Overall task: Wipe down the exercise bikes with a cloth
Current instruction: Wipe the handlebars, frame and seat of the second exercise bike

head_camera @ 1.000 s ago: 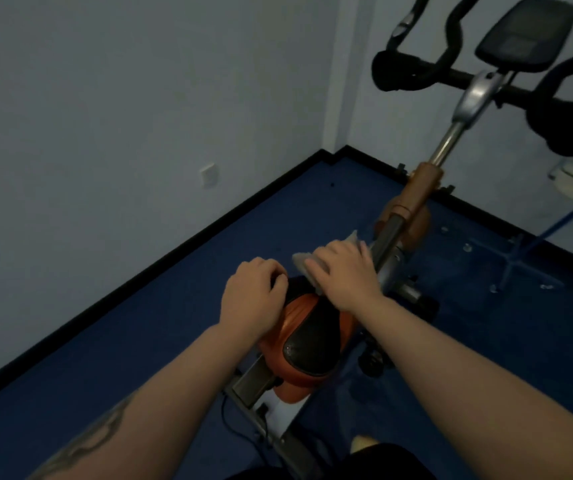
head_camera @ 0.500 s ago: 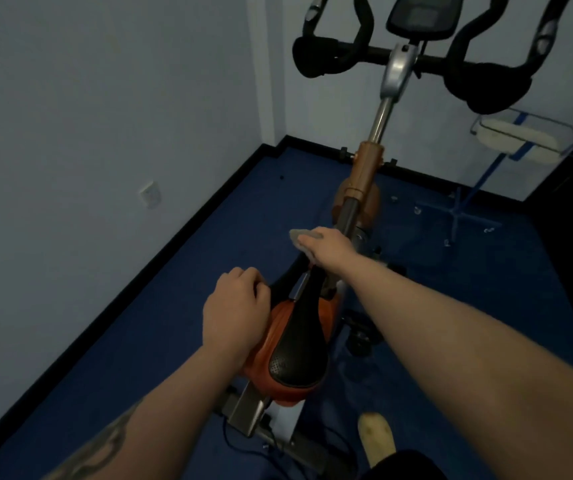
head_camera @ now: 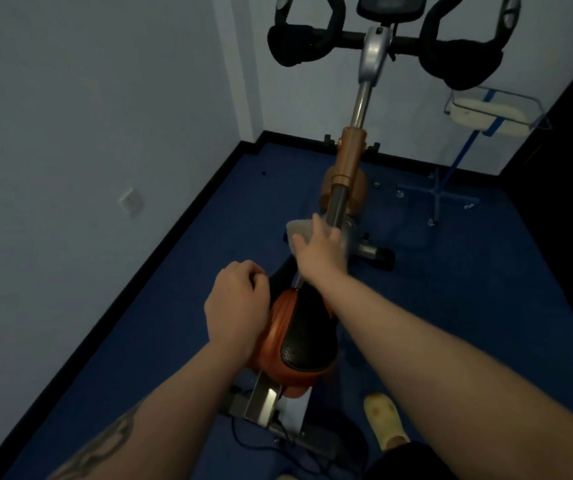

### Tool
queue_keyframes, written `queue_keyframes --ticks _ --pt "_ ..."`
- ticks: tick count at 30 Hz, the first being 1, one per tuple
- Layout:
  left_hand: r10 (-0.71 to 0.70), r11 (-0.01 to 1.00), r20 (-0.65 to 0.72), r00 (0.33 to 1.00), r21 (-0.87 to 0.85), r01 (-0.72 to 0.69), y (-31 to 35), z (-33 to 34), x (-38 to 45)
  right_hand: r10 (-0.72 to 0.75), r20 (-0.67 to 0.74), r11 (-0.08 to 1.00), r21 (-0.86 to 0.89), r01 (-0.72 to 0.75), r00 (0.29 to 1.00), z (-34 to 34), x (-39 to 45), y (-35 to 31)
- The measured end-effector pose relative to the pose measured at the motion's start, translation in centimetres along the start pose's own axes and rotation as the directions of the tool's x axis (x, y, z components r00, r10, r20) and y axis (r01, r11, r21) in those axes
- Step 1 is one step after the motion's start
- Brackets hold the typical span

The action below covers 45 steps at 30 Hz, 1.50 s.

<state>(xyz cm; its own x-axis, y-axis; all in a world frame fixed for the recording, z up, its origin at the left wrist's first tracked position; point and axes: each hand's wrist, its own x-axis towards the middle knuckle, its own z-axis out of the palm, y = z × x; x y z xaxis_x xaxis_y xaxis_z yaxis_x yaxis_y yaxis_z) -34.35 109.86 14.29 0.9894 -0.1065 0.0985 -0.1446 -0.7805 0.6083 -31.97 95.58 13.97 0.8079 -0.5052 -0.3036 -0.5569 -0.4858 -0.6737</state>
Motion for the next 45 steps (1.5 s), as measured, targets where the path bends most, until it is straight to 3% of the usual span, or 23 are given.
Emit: queue_keyframes --ticks 5,11,13,17,21,25,27,29,32,38,43,45 --pt "-0.003 0.999 -0.022 1.0 -0.048 0.001 0.1 -0.2 -0.2 -0.12 -0.006 0.986 -0.115 0.119 0.993 1.7 -8.3 3.9" --pt "-0.065 0.982 -0.126 0.99 -0.184 0.041 0.1 -0.7 -1.1 0.094 0.044 0.995 0.018 -0.095 0.995 0.4 -5.4 1.7" --pt "-0.097 0.969 -0.158 0.983 -0.242 0.056 -0.1 -0.8 -1.6 0.005 0.039 0.998 -0.066 -0.003 0.999 0.4 -7.4 2.1" --pt "-0.212 0.943 -0.095 0.973 -0.28 0.178 -0.5 -1.0 -1.4 -0.26 0.02 0.946 -0.193 0.259 0.965 1.7 -14.7 5.0" --pt "-0.302 0.893 -0.088 0.949 -0.376 0.249 -0.5 -1.0 -0.9 -0.171 0.034 0.956 -0.235 0.174 0.985 1.6 -12.7 4.0" --pt "-0.289 0.886 -0.088 0.953 -0.402 0.231 -0.4 -1.2 -1.0 -0.067 0.04 0.988 -0.137 0.072 0.997 0.3 -8.9 1.9" --pt "-0.251 0.902 -0.092 0.964 -0.384 0.198 -0.5 -1.2 -1.3 -0.127 -0.003 0.974 -0.192 0.124 0.992 0.9 -11.1 2.8" --pt "-0.151 0.953 -0.098 0.984 -0.277 0.119 -0.5 -0.9 -1.8 -0.221 -0.043 0.95 -0.234 0.205 0.974 1.8 -14.4 4.3" --pt "-0.013 0.994 -0.114 0.993 -0.112 0.0 -0.4 -0.5 -1.9 -0.245 -0.031 0.936 -0.266 0.228 0.969 2.1 -14.6 4.9" --pt "0.015 0.991 -0.092 0.996 -0.131 -0.027 -0.7 -0.4 -1.5 -0.081 -0.001 0.983 -0.163 0.08 0.997 0.6 -8.8 2.5" --pt "0.001 0.988 -0.094 0.996 -0.156 -0.016 -0.8 -0.4 -1.4 -0.277 -0.033 0.942 -0.204 0.265 0.96 1.3 -14.4 4.8" --pt "0.009 0.991 -0.078 0.997 -0.134 -0.019 -0.8 -0.4 -1.1 -0.251 -0.005 0.946 -0.212 0.244 0.968 1.1 -13.7 4.8"
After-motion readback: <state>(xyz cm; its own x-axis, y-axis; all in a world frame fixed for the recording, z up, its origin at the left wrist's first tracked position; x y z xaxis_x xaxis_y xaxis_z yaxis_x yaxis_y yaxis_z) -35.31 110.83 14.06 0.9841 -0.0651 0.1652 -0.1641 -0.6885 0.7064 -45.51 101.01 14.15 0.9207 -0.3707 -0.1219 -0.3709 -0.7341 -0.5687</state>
